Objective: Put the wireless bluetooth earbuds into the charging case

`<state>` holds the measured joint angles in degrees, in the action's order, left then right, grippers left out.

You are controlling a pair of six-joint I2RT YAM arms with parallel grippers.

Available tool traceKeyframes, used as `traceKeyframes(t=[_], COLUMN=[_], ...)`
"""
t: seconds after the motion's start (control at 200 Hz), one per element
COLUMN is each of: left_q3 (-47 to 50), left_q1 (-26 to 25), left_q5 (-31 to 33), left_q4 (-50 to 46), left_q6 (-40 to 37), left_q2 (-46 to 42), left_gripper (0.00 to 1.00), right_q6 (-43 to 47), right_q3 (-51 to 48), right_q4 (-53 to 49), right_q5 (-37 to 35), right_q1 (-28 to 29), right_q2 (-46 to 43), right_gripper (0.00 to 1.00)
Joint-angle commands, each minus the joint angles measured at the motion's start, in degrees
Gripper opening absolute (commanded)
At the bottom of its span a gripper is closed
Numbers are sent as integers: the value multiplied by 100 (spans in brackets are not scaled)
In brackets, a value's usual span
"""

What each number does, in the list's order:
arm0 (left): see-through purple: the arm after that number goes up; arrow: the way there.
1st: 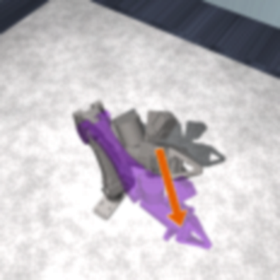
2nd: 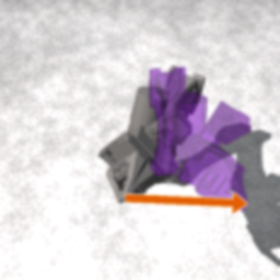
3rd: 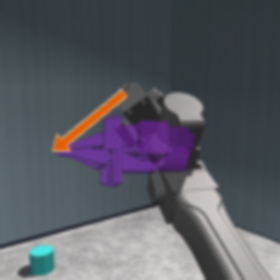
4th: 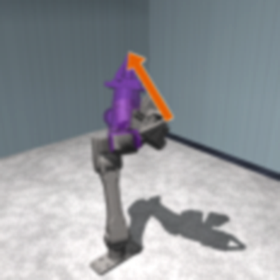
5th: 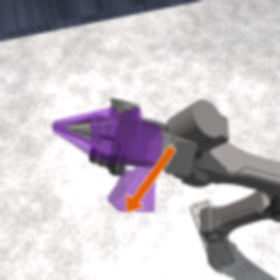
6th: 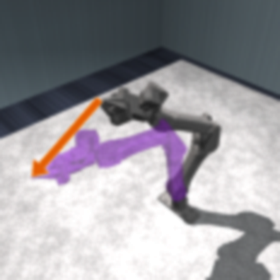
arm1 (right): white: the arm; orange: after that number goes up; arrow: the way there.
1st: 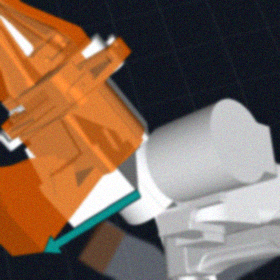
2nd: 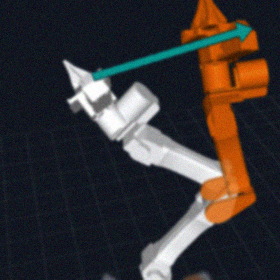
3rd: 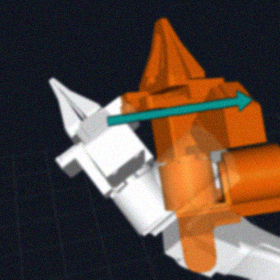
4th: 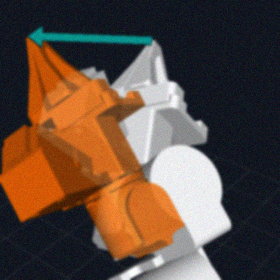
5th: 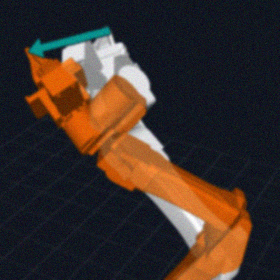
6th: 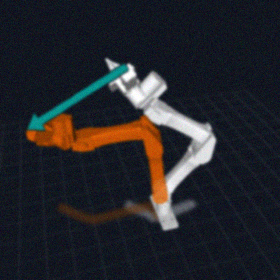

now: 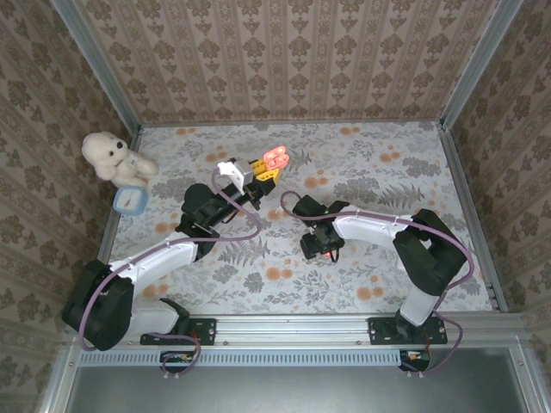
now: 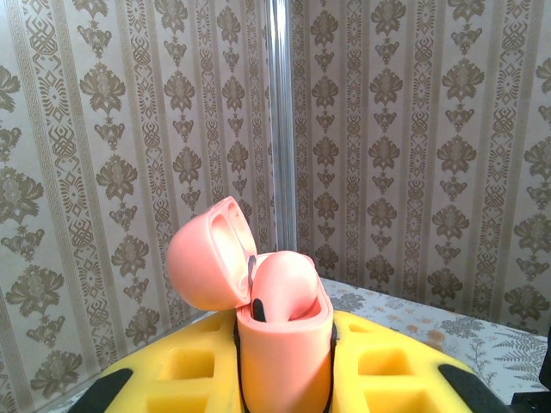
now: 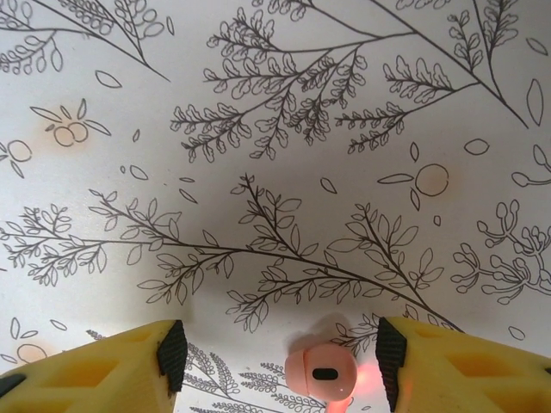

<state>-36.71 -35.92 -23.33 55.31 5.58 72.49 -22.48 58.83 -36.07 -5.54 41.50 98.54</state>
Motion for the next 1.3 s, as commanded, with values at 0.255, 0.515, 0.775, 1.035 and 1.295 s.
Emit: traceKeyframes(t=[0.255, 0.515, 0.775, 1.035, 1.295], left_q3=[-3, -16, -38, -38, -20], left_q1=[50, 50, 50, 41, 42], left_q5=[-13, -12, -12, -20, -13], left_q4=[87, 123, 129, 146, 163], left_q6=[14, 58, 74, 99, 95], left_q2=[-112, -77, -77, -51, -51], left_gripper=[0, 0, 0, 0, 0], right_q6=[-90, -229, -808, -1276, -1247], right_q3=[-265, -330, -203, -336, -304], right_q4=[-225, -157, -424, -388, -335], right_q5=[9, -9, -168, -209, -246], right_q1=[-19, -21, 32, 99, 101], right_q2=[-86, -37, -55, -201, -208], right_gripper=[54, 48, 38, 35, 34])
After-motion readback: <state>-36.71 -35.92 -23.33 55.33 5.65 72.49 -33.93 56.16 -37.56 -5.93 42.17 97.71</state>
